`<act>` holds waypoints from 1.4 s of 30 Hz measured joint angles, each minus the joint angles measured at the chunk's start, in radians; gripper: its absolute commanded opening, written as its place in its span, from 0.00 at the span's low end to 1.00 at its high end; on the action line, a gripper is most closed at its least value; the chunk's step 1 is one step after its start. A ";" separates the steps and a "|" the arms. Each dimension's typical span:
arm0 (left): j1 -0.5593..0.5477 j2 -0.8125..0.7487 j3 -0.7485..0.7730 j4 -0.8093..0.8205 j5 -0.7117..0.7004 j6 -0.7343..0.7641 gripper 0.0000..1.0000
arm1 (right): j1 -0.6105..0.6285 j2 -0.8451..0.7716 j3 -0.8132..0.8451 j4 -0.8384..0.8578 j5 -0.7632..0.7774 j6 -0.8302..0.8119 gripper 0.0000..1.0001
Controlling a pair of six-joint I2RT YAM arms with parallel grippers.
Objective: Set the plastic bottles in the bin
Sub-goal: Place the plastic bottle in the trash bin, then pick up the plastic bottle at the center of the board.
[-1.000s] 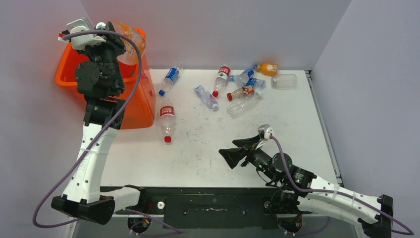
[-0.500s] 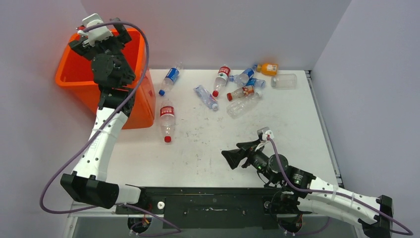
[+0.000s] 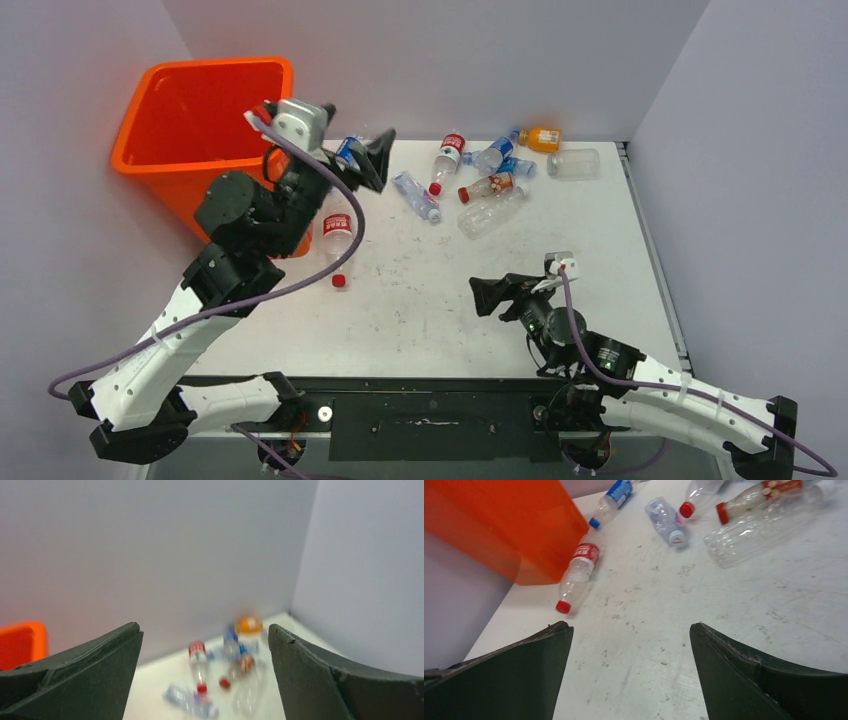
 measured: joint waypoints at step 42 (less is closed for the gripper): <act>-0.005 -0.635 -0.961 -0.250 -0.225 -0.283 0.98 | -0.076 1.201 0.396 0.470 -0.362 0.144 0.92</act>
